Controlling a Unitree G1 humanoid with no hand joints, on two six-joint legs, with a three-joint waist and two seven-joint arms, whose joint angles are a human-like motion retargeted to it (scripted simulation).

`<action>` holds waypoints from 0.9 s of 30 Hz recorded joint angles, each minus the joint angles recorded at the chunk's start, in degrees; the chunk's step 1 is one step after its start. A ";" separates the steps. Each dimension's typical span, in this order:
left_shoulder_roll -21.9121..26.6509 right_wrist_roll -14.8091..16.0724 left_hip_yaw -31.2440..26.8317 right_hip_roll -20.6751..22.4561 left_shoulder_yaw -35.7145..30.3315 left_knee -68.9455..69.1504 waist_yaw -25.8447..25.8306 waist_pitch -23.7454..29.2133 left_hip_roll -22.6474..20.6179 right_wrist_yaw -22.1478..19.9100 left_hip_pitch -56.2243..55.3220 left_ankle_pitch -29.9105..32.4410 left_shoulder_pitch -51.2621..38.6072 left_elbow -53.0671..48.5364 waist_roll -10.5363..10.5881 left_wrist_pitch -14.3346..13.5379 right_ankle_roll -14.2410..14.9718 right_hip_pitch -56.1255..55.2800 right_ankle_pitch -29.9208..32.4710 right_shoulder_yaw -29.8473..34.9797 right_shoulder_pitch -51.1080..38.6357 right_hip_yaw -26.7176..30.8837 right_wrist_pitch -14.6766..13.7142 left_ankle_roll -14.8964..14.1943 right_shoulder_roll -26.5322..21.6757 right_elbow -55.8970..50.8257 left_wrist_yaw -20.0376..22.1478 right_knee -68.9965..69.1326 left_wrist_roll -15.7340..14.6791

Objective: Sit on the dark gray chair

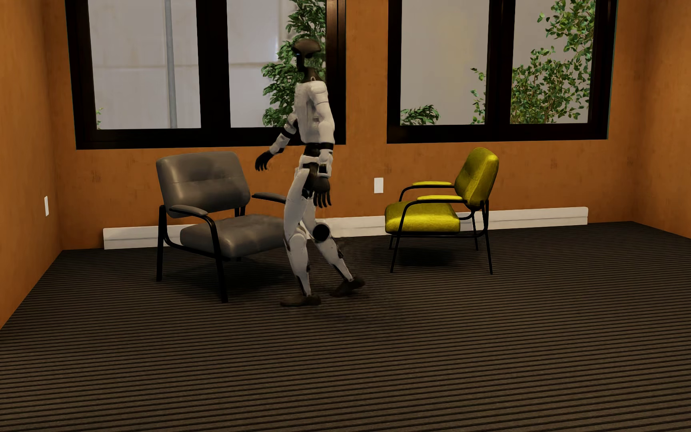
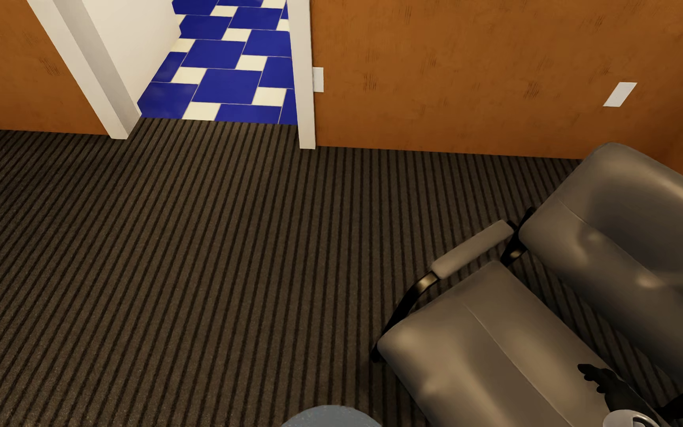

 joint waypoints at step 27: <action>2.09 -9.52 -8.80 -13.40 -12.00 56.39 -5.24 24.02 18.28 1.20 -47.69 -24.10 -24.93 -18.66 3.20 1.81 1.69 -71.69 -19.93 -2.51 0.58 14.38 1.32 -25.34 5.46 -15.17 7.14 68.88 -3.62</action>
